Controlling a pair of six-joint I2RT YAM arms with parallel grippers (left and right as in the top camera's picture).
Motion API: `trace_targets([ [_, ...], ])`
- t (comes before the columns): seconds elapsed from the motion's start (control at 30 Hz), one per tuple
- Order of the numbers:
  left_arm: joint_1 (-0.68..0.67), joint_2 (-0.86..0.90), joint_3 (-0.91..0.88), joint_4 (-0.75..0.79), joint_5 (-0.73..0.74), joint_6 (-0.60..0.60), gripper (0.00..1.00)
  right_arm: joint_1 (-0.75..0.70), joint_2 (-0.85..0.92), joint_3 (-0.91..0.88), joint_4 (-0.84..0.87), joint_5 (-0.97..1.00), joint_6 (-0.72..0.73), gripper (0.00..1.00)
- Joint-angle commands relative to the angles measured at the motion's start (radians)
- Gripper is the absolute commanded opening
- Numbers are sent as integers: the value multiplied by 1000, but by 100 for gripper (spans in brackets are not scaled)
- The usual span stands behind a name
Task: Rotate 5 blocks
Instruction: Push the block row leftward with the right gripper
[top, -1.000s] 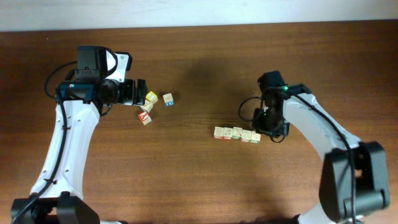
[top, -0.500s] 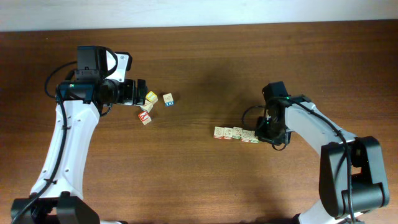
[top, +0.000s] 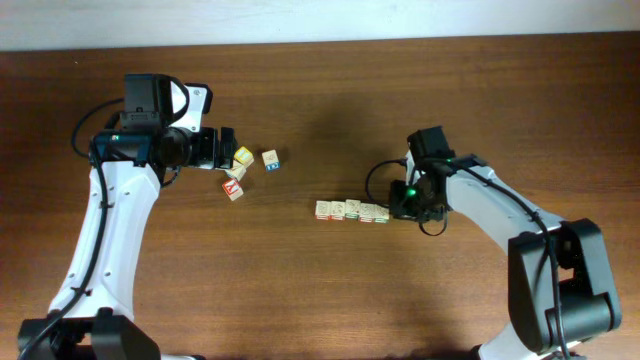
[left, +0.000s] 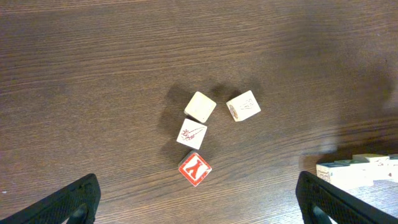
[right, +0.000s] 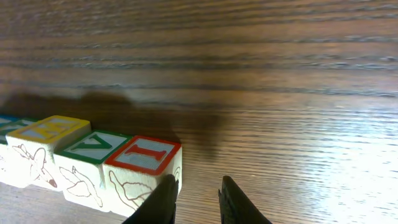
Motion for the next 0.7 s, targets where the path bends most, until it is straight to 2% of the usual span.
trace_targets([
  [0.0, 5, 3, 20, 2, -4, -13, 99, 41, 55, 47, -10, -19, -60, 24],
  [0.17, 5, 3, 20, 2, -4, -13, 99, 60, 139, 145, -81, -13, -69, 24],
  [0.57, 5, 3, 20, 2, -4, -13, 99, 86, 142, 195, -61, -12, -75, 24],
  [0.67, 4, 3, 20, 2, -4, -13, 99, 86, 141, 265, -104, -15, -76, 28],
])
